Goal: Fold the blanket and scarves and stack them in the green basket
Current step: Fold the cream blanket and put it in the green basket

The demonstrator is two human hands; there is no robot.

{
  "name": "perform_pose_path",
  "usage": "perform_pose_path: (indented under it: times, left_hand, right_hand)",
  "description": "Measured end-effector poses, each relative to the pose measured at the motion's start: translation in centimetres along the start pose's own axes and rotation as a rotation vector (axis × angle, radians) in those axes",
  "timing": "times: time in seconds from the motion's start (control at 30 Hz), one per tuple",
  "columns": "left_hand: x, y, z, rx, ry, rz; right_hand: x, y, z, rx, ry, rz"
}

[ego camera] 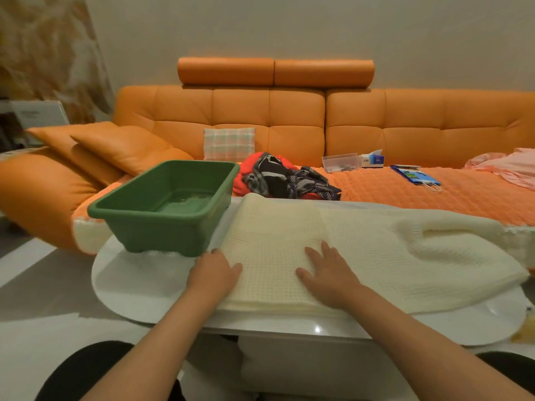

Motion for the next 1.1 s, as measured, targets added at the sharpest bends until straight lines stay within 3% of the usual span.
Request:
perform_pose_path:
  times: [0.17,0.33,0.47,0.63,0.8,0.97,1.03,1.1]
  left_hand:
    - [-0.2,2.2,-0.8,0.240,0.056,0.070]
    - [-1.0,4.4,-4.9,0.739,-0.008,0.127]
    - [-1.5,4.9,-10.2,0.863,-0.065,0.221]
    - [-2.0,3.2,-19.3,0.840,-0.112,0.337]
    - [-1.6,0.2,-29.8,0.724,-0.212,0.414]
    - [1.0,-5.0,-35.9,0.703,-0.328,0.621]
    - [2.4,-7.6,-35.7,0.687,-0.374,0.719]
    - [2.8,-9.7,-34.2,0.640,-0.410,0.654]
  right_hand:
    - [-0.8,-0.4,1.3,-0.017,0.028,0.023]
    - [-0.5,0.0,2.9,-0.018,0.104,0.100]
    - [-0.3,4.1,0.6,-0.123,0.092,-0.029]
    - [0.8,10.6,-5.9,-0.789,-0.002,-0.134]
    - [1.6,12.7,-12.9,-1.107,-0.159,-0.141]
    - [3.1,13.7,-20.0,-1.186,-0.326,-0.164]
    - [3.6,12.8,-22.3,-1.127,-0.395,-0.134]
    - [3.9,11.1,-23.8,-0.905,-0.429,-0.085]
Point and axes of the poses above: each hand's wrist, its own x-axis away from the middle knuckle, its own y-axis out of the back of the hand, z = x × y, the point moved 6 cm from there along -x, towards the middle knuckle, and after that the axes turned 7 degrees about x, right-handed, at the moved point
